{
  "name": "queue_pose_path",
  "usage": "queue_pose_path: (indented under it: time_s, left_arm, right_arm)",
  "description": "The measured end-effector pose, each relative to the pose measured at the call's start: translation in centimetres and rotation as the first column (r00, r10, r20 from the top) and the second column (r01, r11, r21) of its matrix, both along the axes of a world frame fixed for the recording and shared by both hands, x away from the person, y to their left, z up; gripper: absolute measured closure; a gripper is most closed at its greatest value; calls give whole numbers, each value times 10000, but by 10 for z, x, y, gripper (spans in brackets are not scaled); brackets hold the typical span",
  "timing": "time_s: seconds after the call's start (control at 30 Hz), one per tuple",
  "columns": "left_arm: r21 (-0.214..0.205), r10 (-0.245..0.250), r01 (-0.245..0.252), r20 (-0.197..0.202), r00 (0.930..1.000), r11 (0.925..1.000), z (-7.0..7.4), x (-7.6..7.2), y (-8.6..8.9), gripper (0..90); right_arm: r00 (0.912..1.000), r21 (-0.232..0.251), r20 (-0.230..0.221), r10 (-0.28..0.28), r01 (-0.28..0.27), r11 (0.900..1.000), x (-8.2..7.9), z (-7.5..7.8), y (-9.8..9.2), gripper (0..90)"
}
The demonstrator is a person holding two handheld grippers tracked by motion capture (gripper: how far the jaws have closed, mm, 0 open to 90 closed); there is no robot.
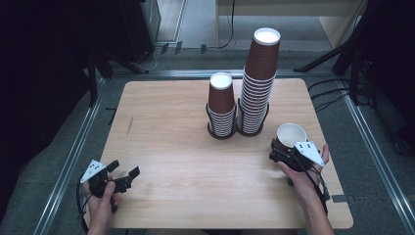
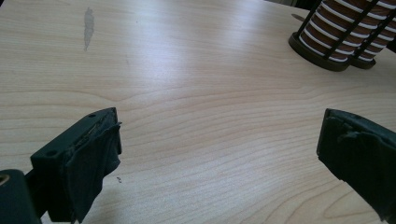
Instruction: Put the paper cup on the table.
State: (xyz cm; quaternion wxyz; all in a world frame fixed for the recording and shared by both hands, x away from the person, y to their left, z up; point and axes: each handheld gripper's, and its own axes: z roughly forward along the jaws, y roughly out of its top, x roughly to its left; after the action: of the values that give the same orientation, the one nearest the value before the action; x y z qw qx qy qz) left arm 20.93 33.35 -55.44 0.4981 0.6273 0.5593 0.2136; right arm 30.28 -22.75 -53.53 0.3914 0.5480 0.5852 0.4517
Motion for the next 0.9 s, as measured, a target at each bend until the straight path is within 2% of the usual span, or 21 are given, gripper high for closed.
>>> queue_pose_path:
  time_s: [0.13,0.27,0.37,0.53,0.9]
  left_arm:
    - [-20,-14,14,12,10000,10000,0,0,0,1]
    - [0,-30,30,-3,10000,10000,0,0,0,1]
    - [9,-32,32,14,10000,10000,-1,0,-1,1]
    - [67,-38,38,11,10000,10000,-1,0,-2,1]
    - [111,-78,78,-5,10000,9999,-1,0,-2,1]
  right_arm:
    - [9998,217,-165,-59,63,9997,-5,2,-3,0]
    - [9998,103,-195,1,1,9999,-13,2,-9,0]
    - [9999,109,-89,62,-61,9999,-20,4,-16,0]
    - [9999,-141,106,68,-67,9999,-34,7,-28,0]
    - [9994,-119,332,115,-111,9999,-55,5,-52,0]
